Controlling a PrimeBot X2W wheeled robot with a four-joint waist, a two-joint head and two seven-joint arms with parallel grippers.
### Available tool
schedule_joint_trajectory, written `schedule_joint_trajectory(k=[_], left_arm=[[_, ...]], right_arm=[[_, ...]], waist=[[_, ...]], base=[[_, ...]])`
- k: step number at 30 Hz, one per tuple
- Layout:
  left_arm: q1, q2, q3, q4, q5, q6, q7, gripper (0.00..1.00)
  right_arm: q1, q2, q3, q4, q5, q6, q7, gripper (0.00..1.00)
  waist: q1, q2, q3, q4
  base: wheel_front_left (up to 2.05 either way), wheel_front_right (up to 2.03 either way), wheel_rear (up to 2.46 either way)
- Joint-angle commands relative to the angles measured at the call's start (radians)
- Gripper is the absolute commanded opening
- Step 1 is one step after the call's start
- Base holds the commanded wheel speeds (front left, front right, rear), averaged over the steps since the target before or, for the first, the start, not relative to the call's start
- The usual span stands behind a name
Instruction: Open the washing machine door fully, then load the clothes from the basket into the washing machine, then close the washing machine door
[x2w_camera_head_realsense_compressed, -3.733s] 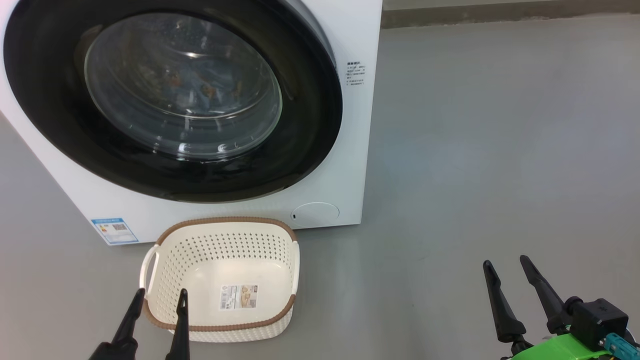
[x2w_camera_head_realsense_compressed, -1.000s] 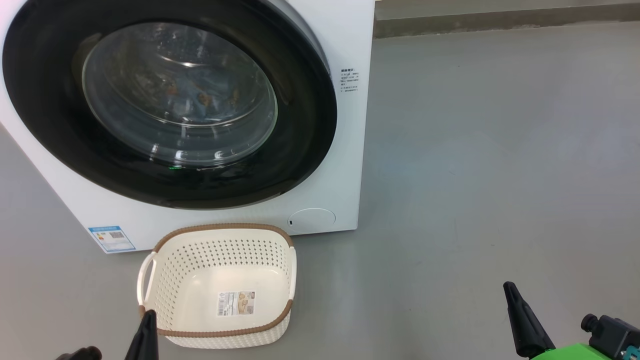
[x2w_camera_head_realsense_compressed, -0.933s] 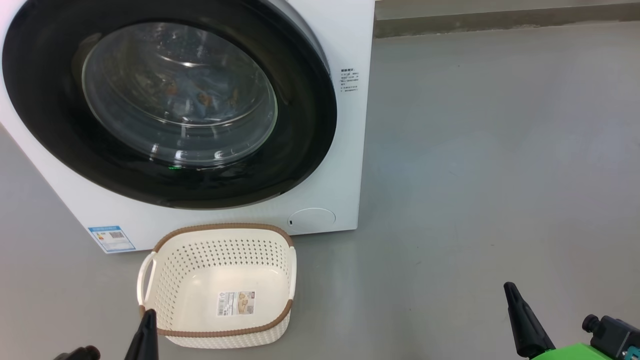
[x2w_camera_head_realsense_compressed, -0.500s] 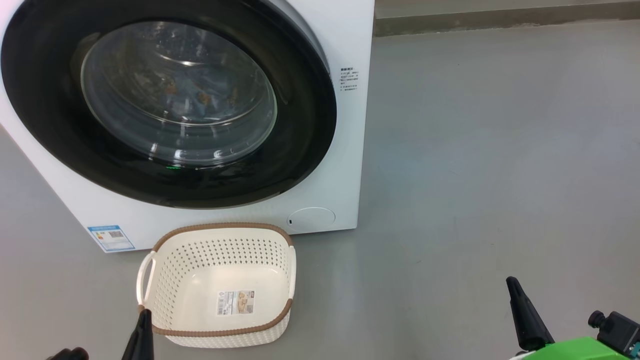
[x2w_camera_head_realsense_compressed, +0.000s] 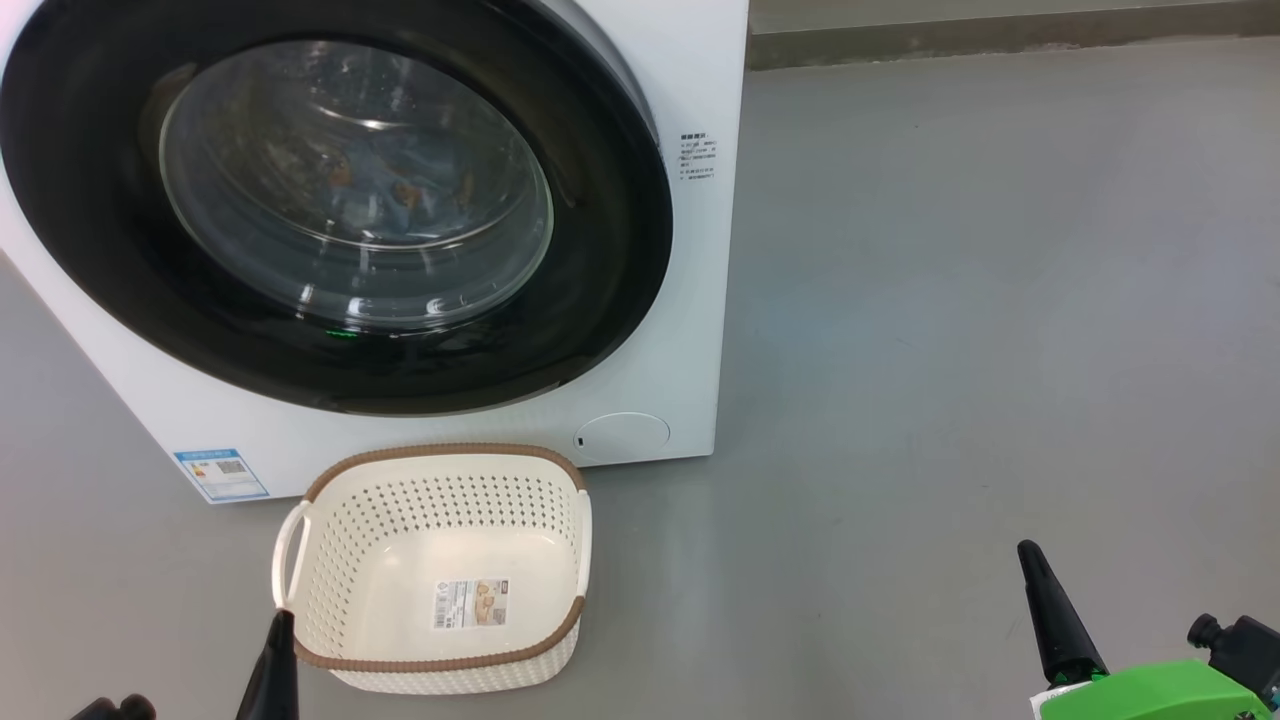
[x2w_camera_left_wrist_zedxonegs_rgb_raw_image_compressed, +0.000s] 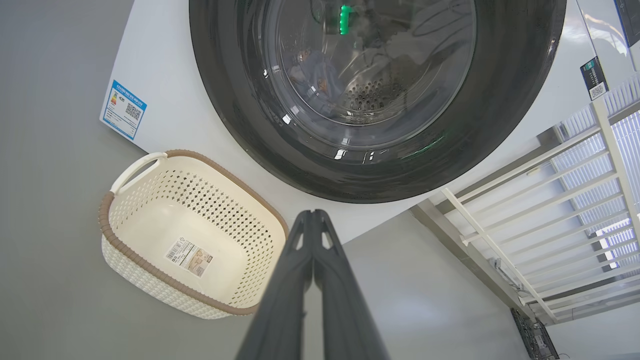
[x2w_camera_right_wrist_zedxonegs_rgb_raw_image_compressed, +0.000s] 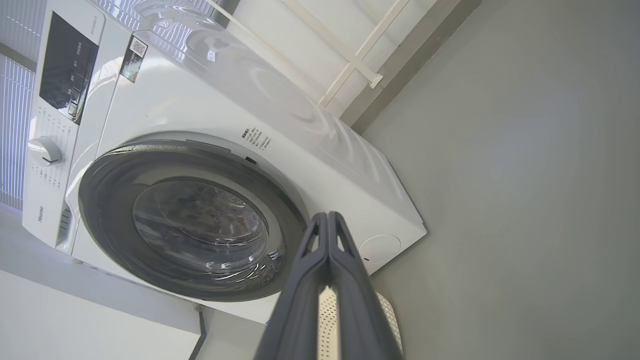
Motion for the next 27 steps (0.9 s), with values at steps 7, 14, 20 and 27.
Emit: schedule_joint_trajectory(k=[7, 14, 20, 27], left_arm=[[-0.067, 0.007, 0.043, -0.005, -0.099, -0.022, 0.020, 0.00], [-0.079, 0.002, 0.058, 0.005, -0.177, -0.033, 0.035, 0.00], [-0.089, -0.002, 0.072, 0.014, -0.244, -0.042, 0.049, 0.00], [-0.099, -0.007, 0.086, 0.023, -0.311, -0.051, 0.062, 0.00]], right_arm=[[-0.052, -0.012, 0.001, -0.005, 0.095, 0.001, 0.017, 0.00], [-0.064, -0.013, -0.003, 0.009, 0.172, 0.001, 0.030, 0.00], [-0.075, -0.014, -0.007, 0.021, 0.237, 0.001, 0.041, 0.00], [-0.085, -0.014, -0.010, 0.033, 0.302, 0.001, 0.053, 0.00]], waist=[[0.0000, 0.0000, 0.002, 0.000], [0.0000, 0.0000, 0.003, -0.001], [0.0000, 0.0000, 0.005, -0.001], [0.0000, 0.0000, 0.006, -0.002]], base=[[0.00, 0.00, 0.00], [0.00, 0.00, 0.00], [0.00, 0.00, 0.00], [0.00, 0.00, 0.00]])
